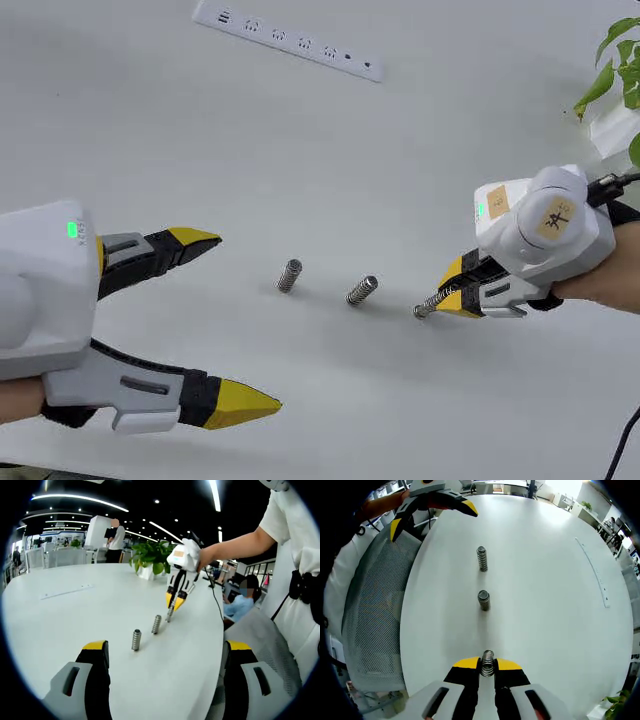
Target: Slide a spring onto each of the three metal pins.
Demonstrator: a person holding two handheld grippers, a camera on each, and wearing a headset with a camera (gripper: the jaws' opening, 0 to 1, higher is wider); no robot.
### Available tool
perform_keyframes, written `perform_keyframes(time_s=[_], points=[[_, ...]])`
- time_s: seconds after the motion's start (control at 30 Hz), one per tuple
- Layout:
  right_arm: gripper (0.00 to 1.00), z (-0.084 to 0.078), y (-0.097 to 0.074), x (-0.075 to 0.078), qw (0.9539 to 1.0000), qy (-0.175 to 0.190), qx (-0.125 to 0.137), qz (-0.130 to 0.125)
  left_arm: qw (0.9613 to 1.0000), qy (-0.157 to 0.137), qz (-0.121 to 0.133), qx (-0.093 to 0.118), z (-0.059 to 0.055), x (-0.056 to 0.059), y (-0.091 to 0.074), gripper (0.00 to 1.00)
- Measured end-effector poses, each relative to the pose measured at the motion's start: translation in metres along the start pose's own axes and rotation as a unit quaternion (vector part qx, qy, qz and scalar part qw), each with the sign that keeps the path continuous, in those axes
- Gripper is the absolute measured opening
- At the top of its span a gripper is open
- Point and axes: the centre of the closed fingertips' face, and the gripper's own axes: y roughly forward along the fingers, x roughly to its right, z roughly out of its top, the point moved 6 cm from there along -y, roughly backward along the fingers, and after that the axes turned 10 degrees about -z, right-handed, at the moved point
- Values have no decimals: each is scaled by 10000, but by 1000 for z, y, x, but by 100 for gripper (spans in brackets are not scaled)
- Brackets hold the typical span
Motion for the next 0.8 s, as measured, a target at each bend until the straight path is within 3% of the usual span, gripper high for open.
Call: perform_keyframes(time_s=[0.8], points=[[8,-4,17,-3,9999,-66,-46,-72,10000,-7,4,16,0,1,0,93]])
